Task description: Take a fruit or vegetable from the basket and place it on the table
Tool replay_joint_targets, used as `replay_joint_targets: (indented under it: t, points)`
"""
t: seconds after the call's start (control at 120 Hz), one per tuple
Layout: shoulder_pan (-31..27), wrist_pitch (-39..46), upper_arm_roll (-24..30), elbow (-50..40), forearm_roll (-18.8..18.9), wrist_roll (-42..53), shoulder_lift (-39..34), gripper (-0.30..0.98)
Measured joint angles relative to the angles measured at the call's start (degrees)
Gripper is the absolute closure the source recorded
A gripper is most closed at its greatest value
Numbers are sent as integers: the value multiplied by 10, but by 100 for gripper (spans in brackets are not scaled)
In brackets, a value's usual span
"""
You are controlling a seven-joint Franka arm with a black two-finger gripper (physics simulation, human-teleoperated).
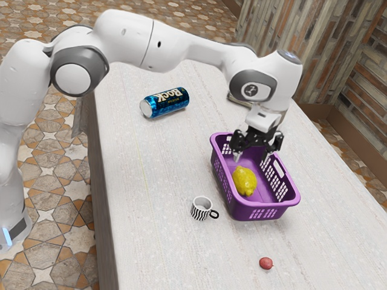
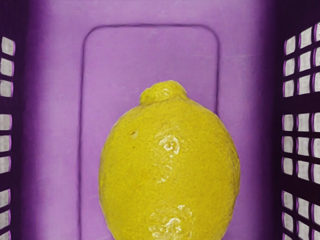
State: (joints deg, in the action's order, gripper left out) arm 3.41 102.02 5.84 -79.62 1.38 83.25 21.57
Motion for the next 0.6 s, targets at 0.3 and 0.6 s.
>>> replay_joint_targets:
  t: [0.3,0.6]
  points:
    - [0,15,0,-11,-4,32,2,0]
    - [1,18,1,-10,-15,51,11,0]
